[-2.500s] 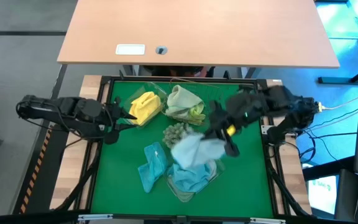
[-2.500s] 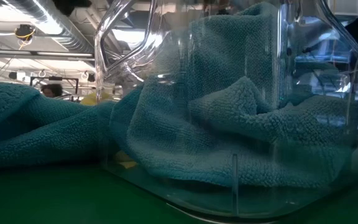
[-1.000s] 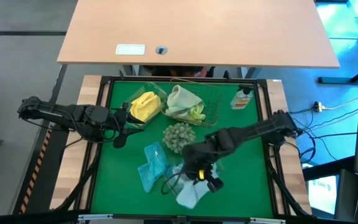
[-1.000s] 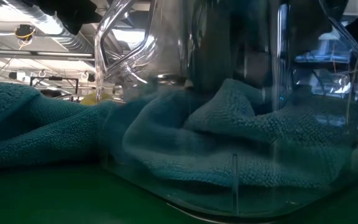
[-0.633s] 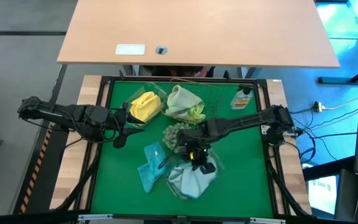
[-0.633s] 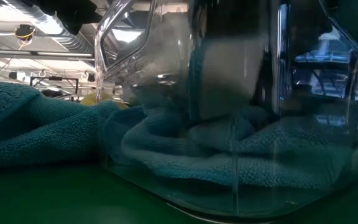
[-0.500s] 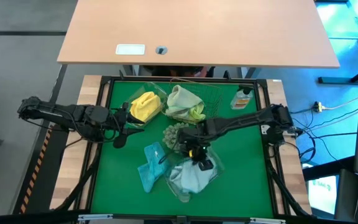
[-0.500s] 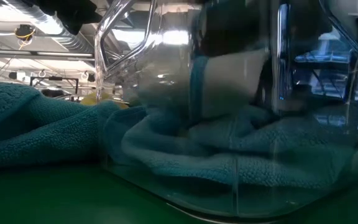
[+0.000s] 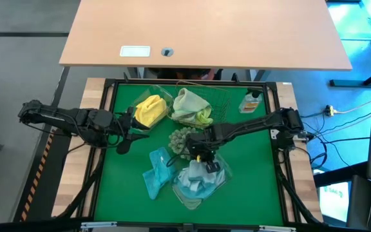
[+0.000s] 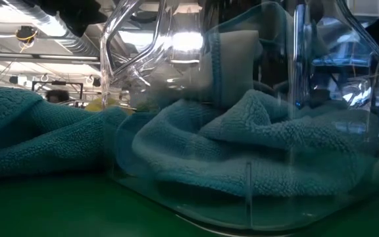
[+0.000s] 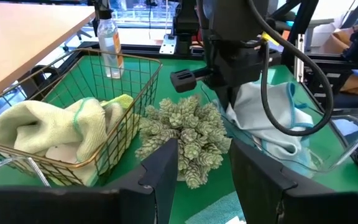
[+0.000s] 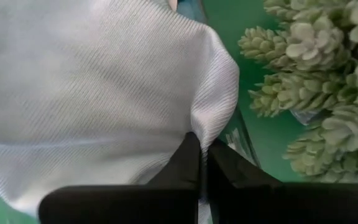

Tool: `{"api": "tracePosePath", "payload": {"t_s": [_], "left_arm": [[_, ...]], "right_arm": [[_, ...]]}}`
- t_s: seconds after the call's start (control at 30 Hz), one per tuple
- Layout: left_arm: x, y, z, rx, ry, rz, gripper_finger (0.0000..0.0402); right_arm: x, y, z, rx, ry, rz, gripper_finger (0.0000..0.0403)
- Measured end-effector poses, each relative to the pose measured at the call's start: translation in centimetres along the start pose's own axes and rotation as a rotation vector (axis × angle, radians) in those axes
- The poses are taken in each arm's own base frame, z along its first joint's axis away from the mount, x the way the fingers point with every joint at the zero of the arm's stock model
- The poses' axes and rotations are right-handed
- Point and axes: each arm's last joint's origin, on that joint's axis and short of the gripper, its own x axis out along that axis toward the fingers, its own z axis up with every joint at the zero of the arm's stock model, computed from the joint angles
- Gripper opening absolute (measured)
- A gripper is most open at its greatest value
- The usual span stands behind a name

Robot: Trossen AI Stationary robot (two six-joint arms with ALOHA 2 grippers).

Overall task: Sort microfiber towel by color & place in baskets
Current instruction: Put the light blue microfiber towel into the bottom transparent bin, then put the blue microfiber towel into the bottom transparent bin

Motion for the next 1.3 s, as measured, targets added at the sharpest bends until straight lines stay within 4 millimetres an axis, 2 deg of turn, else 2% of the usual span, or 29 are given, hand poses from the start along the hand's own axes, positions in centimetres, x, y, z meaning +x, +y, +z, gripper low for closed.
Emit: {"api": "tracePosePath", "payload": {"t_s": [0.13,0.4,0.57,0.7,1.0,1.3], "left_arm": [[0.0,0.0,-0.1,0.001,0.005,0.007,0.014],[0.0,0.0,-0.1,0.001,0.007,-0.013,0.014],[0.0,-0.1,-0.1,0.002,0.011,-0.046,0.014],[0.0,-0.1,-0.1,0.001,0.011,-0.049,0.014],[0.4,-0.8,0.0,0.007,0.015,-0.125,0.014],[3.7,-3.6,-1.7,0.025,0.163,-0.199,0.014]], "right_arm": [[0.0,0.1,0.0,0.008,-0.005,0.036,0.0023],[0.0,0.1,0.0,0.056,0.0,0.04,0.0134],[-0.9,0.4,0.1,0.091,0.029,0.042,0.0171],[-2.4,0.7,0.8,0.087,0.019,0.042,0.0178],[-7.3,1.8,2.2,0.036,-0.004,0.039,0.0179],[-11.5,3.1,1.7,-0.043,-0.036,0.025,0.0179]]}}
